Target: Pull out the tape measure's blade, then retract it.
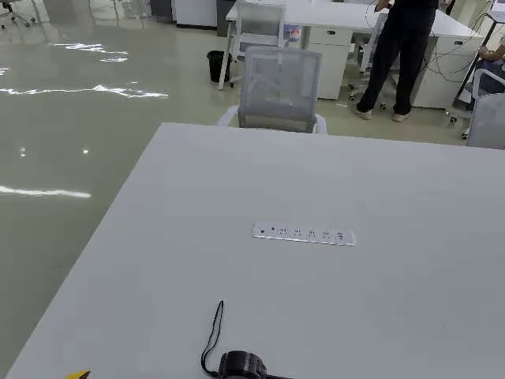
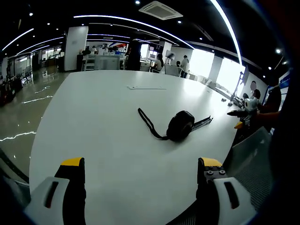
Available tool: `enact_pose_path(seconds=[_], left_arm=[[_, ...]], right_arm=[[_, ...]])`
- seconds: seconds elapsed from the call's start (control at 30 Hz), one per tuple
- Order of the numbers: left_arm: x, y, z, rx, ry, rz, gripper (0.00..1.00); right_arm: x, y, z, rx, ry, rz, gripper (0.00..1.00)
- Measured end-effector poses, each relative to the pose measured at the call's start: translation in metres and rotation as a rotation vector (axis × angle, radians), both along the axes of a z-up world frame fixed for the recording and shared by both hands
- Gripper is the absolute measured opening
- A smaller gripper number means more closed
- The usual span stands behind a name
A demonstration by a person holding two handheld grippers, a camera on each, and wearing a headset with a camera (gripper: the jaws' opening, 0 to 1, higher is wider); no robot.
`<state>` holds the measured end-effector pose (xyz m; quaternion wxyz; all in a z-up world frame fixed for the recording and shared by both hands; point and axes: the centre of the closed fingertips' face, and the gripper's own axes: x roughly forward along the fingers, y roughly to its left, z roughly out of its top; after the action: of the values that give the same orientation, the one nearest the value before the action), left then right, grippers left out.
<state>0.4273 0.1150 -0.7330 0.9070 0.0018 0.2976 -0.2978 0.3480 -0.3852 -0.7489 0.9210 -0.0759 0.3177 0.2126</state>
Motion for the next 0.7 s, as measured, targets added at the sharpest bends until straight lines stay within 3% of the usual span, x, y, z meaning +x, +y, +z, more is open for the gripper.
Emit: enact_pose_path(seconds=[0.17, 0.4, 0.47, 0.53, 0.7], left_arm=[[0.002, -0.008, 0.007, -0.014, -0.015, -0.006, 0.99], [-0.003, -0.019, 0.009, 0.008, -0.006, -0.028, 0.99], [-0.003, -0.021, 0.012, 0.015, -0.005, -0.029, 0.99], [-0.002, -0.021, 0.014, 0.022, -0.005, -0.023, 0.99], [0.002, -0.03, 0.022, 0.014, -0.012, -0.018, 0.99]], right_arm=[[-0.001, -0.001, -0.001, -0.002, 0.003, -0.001, 1.0], [-0.003, 0.001, -0.001, -0.003, 0.002, 0.003, 1.0], [0.0, 0.003, 0.005, -0.016, -0.053, 0.033, 0.96], [-0.002, 0.002, 0.0, -0.008, -0.021, 0.021, 0.97], [0.0, -0.001, -0.004, -0.028, -0.015, 0.038, 0.96]])
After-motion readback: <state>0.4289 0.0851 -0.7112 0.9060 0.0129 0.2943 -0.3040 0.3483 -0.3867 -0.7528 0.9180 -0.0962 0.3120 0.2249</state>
